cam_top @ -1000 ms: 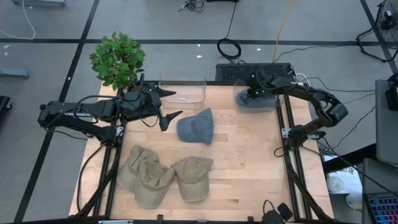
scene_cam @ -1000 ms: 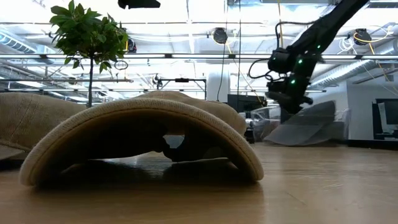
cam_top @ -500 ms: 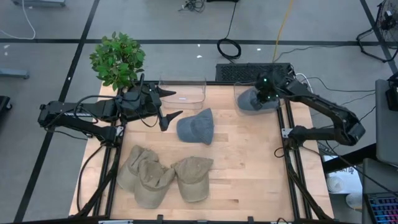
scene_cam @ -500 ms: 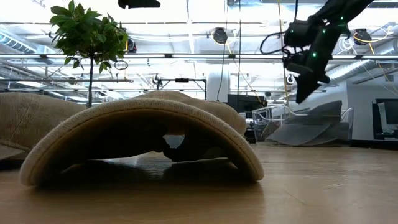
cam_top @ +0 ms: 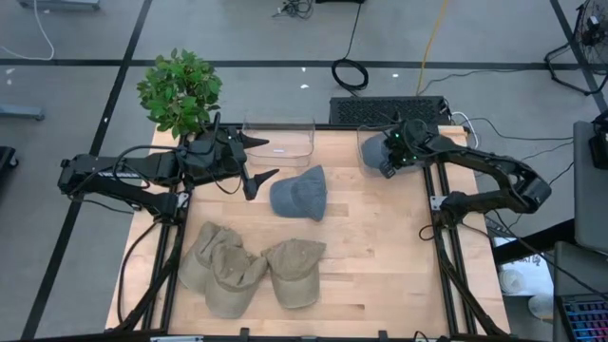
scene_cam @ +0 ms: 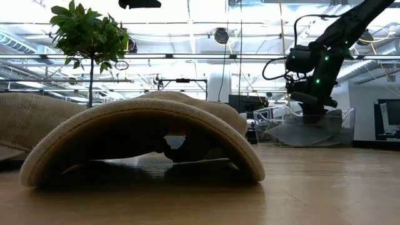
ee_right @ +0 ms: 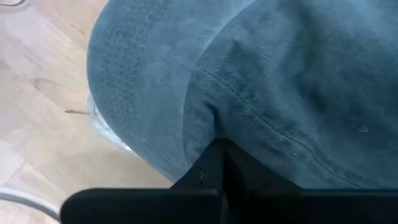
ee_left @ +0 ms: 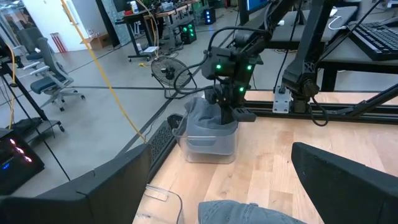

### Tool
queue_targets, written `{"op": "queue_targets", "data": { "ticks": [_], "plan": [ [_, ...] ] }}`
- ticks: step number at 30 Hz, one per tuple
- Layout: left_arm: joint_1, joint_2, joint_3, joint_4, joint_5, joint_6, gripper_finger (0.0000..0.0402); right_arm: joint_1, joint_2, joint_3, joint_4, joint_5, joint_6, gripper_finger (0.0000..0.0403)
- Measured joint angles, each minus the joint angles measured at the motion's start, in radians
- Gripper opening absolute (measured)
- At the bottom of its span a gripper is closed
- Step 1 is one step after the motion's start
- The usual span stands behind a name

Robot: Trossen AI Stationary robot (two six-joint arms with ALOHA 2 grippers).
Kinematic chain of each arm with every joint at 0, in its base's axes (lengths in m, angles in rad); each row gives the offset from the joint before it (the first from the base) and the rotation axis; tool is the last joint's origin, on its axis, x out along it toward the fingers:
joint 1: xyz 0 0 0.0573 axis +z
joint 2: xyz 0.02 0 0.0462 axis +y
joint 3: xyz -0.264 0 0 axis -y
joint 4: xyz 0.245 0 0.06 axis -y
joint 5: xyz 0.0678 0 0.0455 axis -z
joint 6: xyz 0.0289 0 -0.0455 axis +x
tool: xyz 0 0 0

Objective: Pick & Place hat
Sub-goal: Put the left blue cap into the right transparent bin, then put the blue cap into the right transparent bin

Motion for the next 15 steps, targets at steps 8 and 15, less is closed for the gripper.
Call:
{"op": "queue_targets", "data": {
  "ticks": [8, 15],
  "plan": [
    [0.0, 0.0, 0.0, 0.0, 0.0, 0.0, 0.0397, -0.002, -0.076, 0.023, -0.027, -0.002, 0.009, 0.0],
    [0.0, 0.0, 0.0, 0.0, 0.0, 0.0, 0.0397, -0.002, -0.169, 0.067, -0.024, 0.0, 0.026, 0.0]
  ]
}}
